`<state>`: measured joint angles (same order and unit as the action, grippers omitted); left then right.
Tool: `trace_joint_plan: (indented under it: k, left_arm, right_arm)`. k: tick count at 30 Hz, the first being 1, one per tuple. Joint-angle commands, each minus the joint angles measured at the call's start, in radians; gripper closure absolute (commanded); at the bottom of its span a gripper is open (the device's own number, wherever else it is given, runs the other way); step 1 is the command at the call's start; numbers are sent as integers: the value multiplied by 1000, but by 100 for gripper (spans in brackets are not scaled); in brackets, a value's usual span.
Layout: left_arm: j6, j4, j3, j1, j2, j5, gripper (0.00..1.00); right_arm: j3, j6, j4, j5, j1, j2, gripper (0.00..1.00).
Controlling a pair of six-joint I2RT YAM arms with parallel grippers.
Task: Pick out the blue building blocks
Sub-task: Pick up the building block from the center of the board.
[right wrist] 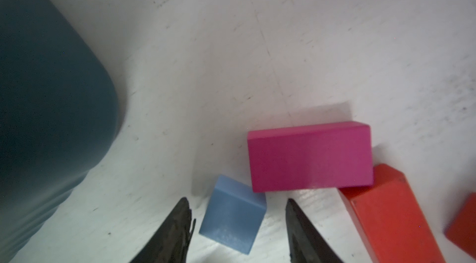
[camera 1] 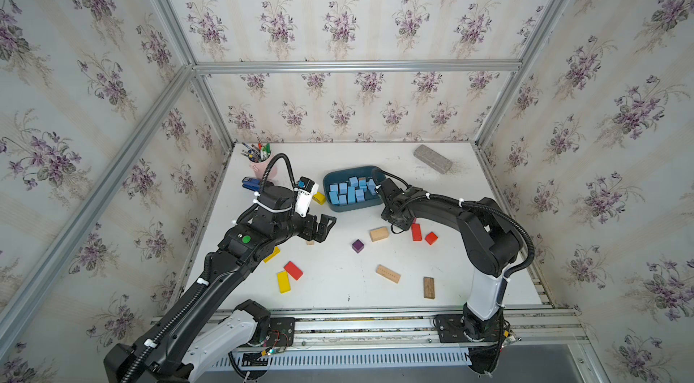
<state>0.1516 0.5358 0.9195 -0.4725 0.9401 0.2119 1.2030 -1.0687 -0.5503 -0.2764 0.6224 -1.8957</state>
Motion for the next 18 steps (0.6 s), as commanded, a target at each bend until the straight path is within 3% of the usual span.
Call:
trace_joint_plan:
  k: [1, 18]
  left_arm:
    - [-18, -20, -2, -1, -3, 7, 1]
    - [-18, -19, -11, -2, -8, -6, 1]
  right_arm:
    - [7, -28, -5, -8, 2, -17, 47]
    - [12, -40, -2, 1, 3, -38, 64]
